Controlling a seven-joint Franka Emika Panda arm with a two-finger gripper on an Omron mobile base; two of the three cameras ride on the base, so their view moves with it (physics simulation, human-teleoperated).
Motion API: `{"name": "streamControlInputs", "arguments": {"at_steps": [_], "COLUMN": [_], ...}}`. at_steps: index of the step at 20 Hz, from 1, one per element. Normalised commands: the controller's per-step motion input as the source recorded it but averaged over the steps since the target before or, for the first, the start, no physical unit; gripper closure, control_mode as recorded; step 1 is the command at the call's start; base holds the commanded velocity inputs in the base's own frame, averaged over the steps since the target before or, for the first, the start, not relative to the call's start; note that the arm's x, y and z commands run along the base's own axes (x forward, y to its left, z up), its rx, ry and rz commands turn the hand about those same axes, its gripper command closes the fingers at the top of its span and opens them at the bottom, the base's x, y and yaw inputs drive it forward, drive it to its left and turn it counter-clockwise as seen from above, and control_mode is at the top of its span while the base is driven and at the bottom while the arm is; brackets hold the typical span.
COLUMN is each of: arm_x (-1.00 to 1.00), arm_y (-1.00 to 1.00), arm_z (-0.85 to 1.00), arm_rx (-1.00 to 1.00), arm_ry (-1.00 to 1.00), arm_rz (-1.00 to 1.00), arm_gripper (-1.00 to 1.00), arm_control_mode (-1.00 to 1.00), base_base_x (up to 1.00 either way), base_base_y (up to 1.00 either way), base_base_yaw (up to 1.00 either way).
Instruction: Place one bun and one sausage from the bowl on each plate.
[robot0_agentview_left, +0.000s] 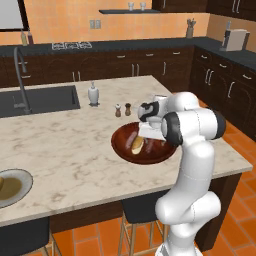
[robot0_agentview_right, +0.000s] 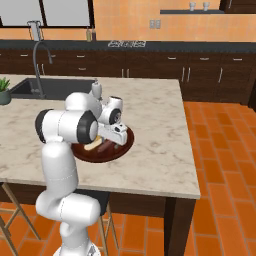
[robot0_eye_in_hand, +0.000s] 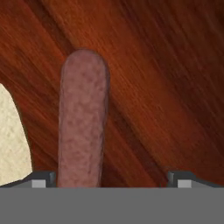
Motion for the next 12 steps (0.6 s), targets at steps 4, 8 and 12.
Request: {"name": "streamControlInputs", "arguments": {"at_steps": [4,8,12], "arm_x": [-0.06,0.0,0.06], "arm_y": [-0.02,-0.1,0.06], "arm_z": [-0.1,0.0,-0.38], "arm_rx": [0.0,0.0,-0.05], "arm_ry": [0.0,0.02,0.06], "arm_rz": [0.0,-0.01,-0.01], "arm_gripper": [-1.0,-1.0,-1.0], "arm_control_mode": [-1.0,-1.0,-1.0], "base_base_x": [0.0,0.0,0.0], "base_base_y": [0.0,0.0,0.0], "base_base_yaw": [0.0,0.0,0.0]}}
